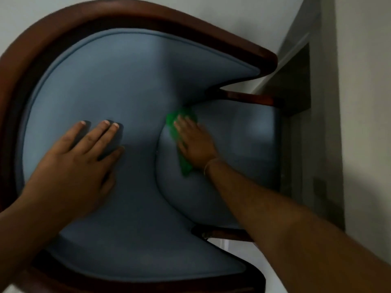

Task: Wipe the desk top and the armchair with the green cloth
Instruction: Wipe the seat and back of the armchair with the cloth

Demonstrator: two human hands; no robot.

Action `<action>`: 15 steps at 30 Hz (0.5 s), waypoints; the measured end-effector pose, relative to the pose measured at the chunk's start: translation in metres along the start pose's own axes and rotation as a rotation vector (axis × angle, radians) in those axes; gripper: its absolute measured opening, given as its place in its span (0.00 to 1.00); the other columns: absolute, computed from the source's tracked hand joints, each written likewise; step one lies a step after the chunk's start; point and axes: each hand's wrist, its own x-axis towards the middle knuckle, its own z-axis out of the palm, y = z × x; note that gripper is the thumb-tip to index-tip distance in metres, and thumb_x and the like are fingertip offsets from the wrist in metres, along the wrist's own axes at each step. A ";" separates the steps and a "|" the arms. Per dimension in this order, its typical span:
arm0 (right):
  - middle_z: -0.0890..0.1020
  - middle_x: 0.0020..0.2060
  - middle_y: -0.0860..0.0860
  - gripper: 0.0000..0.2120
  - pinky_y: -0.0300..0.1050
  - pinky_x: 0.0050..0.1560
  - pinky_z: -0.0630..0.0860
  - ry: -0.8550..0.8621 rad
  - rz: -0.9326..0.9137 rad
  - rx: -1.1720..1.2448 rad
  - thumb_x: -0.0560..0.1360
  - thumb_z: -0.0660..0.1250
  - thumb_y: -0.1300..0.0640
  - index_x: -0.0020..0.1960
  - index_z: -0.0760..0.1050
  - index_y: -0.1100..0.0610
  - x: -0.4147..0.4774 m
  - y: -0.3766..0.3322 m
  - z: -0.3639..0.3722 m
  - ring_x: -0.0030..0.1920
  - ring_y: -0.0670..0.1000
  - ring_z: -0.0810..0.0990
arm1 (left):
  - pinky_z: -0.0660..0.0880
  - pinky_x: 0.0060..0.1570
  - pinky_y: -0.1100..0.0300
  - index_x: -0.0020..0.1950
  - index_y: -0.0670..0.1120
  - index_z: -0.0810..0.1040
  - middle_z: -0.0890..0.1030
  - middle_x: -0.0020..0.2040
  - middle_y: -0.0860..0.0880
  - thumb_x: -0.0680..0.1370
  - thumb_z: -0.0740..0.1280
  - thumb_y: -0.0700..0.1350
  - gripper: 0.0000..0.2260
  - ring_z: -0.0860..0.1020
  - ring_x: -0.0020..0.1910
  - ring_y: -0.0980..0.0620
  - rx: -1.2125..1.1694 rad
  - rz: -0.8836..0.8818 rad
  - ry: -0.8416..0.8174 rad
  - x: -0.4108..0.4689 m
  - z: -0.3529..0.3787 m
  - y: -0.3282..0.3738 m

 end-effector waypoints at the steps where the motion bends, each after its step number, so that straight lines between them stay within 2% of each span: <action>1: 0.61 0.84 0.52 0.29 0.59 0.81 0.60 -0.007 0.045 -0.003 0.83 0.57 0.48 0.83 0.59 0.53 0.012 0.011 -0.008 0.84 0.55 0.58 | 0.52 0.84 0.35 0.72 0.39 0.81 0.64 0.84 0.34 0.81 0.56 0.52 0.27 0.65 0.83 0.35 -0.002 0.000 -0.002 -0.001 0.002 0.000; 5: 0.61 0.84 0.50 0.28 0.58 0.83 0.56 -0.058 0.025 -0.028 0.85 0.55 0.48 0.84 0.58 0.50 0.020 0.047 -0.022 0.85 0.54 0.55 | 0.49 0.85 0.37 0.71 0.40 0.82 0.64 0.85 0.35 0.80 0.57 0.52 0.27 0.65 0.84 0.36 -0.014 -0.018 0.010 -0.001 0.006 0.002; 10: 0.67 0.81 0.51 0.26 0.59 0.79 0.63 0.016 0.079 -0.016 0.83 0.58 0.49 0.81 0.65 0.51 0.023 0.078 -0.031 0.82 0.56 0.62 | 0.54 0.84 0.34 0.72 0.40 0.82 0.65 0.84 0.35 0.80 0.57 0.53 0.27 0.65 0.84 0.36 -0.009 -0.029 -0.033 0.002 -0.003 0.004; 13: 0.64 0.82 0.55 0.27 0.60 0.76 0.67 0.057 0.306 0.010 0.83 0.59 0.50 0.81 0.64 0.54 0.016 0.113 -0.039 0.81 0.60 0.64 | 0.57 0.83 0.34 0.70 0.40 0.83 0.67 0.83 0.34 0.79 0.59 0.52 0.26 0.67 0.83 0.35 -0.011 -0.035 -0.031 0.003 -0.008 0.007; 15: 0.62 0.83 0.54 0.27 0.60 0.80 0.62 0.114 0.441 -0.008 0.85 0.57 0.51 0.83 0.61 0.54 0.002 0.137 -0.042 0.83 0.60 0.58 | 0.58 0.82 0.33 0.70 0.40 0.83 0.67 0.83 0.34 0.79 0.60 0.51 0.25 0.68 0.82 0.35 -0.009 -0.042 -0.031 0.002 -0.009 0.008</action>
